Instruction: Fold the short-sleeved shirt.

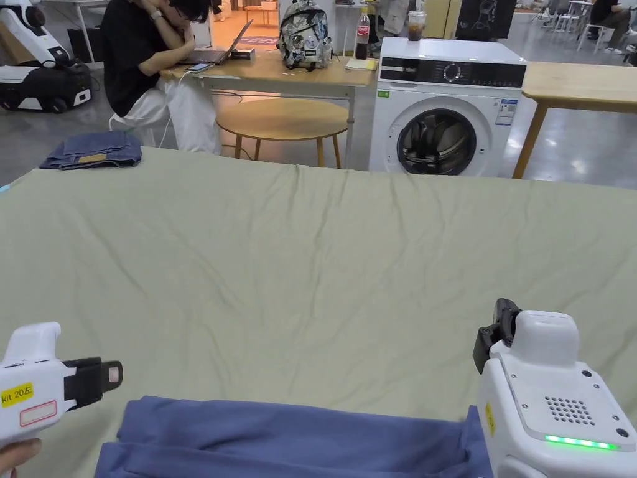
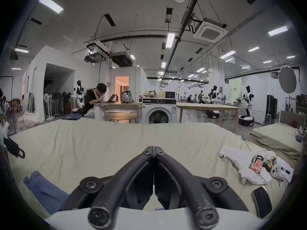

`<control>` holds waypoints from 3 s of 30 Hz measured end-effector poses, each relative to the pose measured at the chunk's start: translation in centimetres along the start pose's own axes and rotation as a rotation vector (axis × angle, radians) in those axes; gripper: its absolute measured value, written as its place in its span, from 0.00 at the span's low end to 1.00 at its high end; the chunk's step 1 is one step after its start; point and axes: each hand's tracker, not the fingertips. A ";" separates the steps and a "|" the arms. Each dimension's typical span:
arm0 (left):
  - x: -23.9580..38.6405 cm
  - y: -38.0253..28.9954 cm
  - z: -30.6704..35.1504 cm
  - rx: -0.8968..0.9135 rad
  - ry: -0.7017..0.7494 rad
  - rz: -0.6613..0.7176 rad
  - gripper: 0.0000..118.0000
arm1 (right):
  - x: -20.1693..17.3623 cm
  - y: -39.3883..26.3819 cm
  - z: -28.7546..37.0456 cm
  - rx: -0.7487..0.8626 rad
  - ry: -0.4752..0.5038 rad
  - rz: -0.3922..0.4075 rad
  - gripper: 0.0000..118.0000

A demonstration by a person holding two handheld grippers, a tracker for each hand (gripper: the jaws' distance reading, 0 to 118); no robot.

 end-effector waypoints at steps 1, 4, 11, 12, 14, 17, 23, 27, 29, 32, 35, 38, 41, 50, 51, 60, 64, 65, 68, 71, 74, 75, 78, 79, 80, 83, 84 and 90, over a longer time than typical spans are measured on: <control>-1.4 -0.1 -0.6 -0.056 -0.051 0.023 0.00 | -0.2 -0.1 -0.1 -0.003 0.004 0.001 0.00; -6.8 -0.2 -2.5 -0.151 -0.108 0.087 0.12 | -0.5 -0.4 -0.3 -0.029 0.010 0.010 0.00; -7.8 -2.8 -4.4 -0.304 -0.367 0.324 0.63 | -1.1 -1.4 -0.5 -0.064 0.029 0.029 0.00; -8.0 -3.3 -5.2 -0.327 -0.409 0.358 0.62 | -1.0 -1.6 -0.5 -0.067 0.031 0.029 0.00; -9.5 -4.2 -7.0 -0.309 -0.466 0.444 0.62 | -1.2 -1.7 -0.5 -0.068 0.033 0.030 0.00; -9.0 -5.0 -9.0 -0.292 -0.579 0.545 0.62 | -1.3 -1.9 -0.4 -0.072 0.033 0.035 0.00; -7.9 -5.3 -11.5 -0.320 -0.445 0.481 0.10 | -1.1 -1.9 -0.6 -0.081 0.028 0.037 0.00; -4.2 -4.8 -7.6 -0.272 -0.442 0.494 0.06 | -0.9 -1.9 -0.8 -0.087 0.029 0.043 0.00; -3.1 -4.3 -6.8 -0.270 -0.410 0.429 0.05 | -0.8 -1.9 -0.9 -0.086 0.028 0.042 0.00; -2.1 -3.0 -5.2 -0.243 -0.415 0.428 0.05 | -0.7 -1.9 -1.0 -0.087 0.029 0.047 0.00; -3.4 -1.4 -4.5 -0.212 -0.399 0.414 0.05 | -0.5 -1.8 -1.2 -0.085 0.029 0.048 0.00; -3.5 0.7 -1.9 -0.180 -0.318 0.358 0.05 | -0.4 -1.6 -1.4 -0.083 0.032 0.049 0.00; -3.7 2.3 0.8 -0.165 -0.201 0.327 0.05 | -0.4 -1.4 -1.5 -0.081 0.037 0.051 0.00; 0.9 2.7 2.3 -0.208 -0.236 0.357 0.05 | -0.6 -1.9 -1.5 -0.093 0.058 0.055 0.00; 1.8 2.6 2.2 -0.204 -0.287 0.369 0.05 | -0.6 -2.0 -1.5 -0.096 0.059 0.054 0.00; 10.1 1.5 -3.9 -0.300 -0.464 0.311 0.05 | -0.1 -1.9 -1.3 -0.105 0.053 0.057 0.00; 13.4 0.1 -9.5 -0.408 -0.386 0.211 0.05 | 0.3 -1.9 -1.0 -0.108 0.045 0.056 0.00; 14.3 -0.4 -10.9 -0.436 -0.355 0.178 0.05 | 0.5 -1.9 -1.0 -0.109 0.042 0.057 0.00; 17.2 -2.5 -14.0 -0.513 -0.263 0.141 0.05 | 0.9 -2.0 -0.7 -0.112 0.034 0.062 0.00; 17.9 -4.0 -17.0 -0.541 -0.168 0.118 0.05 | 1.4 -2.1 -0.6 -0.119 0.024 0.066 0.00; 18.2 -4.9 -17.9 -0.531 -0.151 0.114 0.06 | 1.7 -2.3 -0.5 -0.125 0.016 0.070 0.00; 18.1 -5.0 -17.8 -0.521 -0.155 0.124 0.08 | 1.8 -2.3 -0.5 -0.127 0.016 0.071 0.00; 18.7 -4.4 -16.3 -0.504 -0.210 0.159 0.34 | 1.9 -2.4 -0.6 -0.133 0.014 0.066 0.00; 18.6 -4.2 -15.9 -0.495 -0.241 0.172 0.37 | 1.9 -2.5 -0.6 -0.136 0.015 0.064 0.00; 18.7 -4.0 -15.3 -0.487 -0.250 0.182 0.41 | 1.9 -2.5 -0.6 -0.137 0.016 0.063 0.00; 19.2 -2.7 -13.2 -0.468 -0.255 0.137 0.46 | 1.8 -2.6 -0.6 -0.141 0.020 0.060 0.00; 19.1 -2.4 -12.6 -0.464 -0.269 0.128 0.46 | 1.7 -2.6 -0.6 -0.142 0.021 0.060 0.00; 16.6 0.1 -8.6 -0.364 -0.338 0.136 0.08 | 1.6 -2.8 -0.5 -0.147 0.025 0.058 0.00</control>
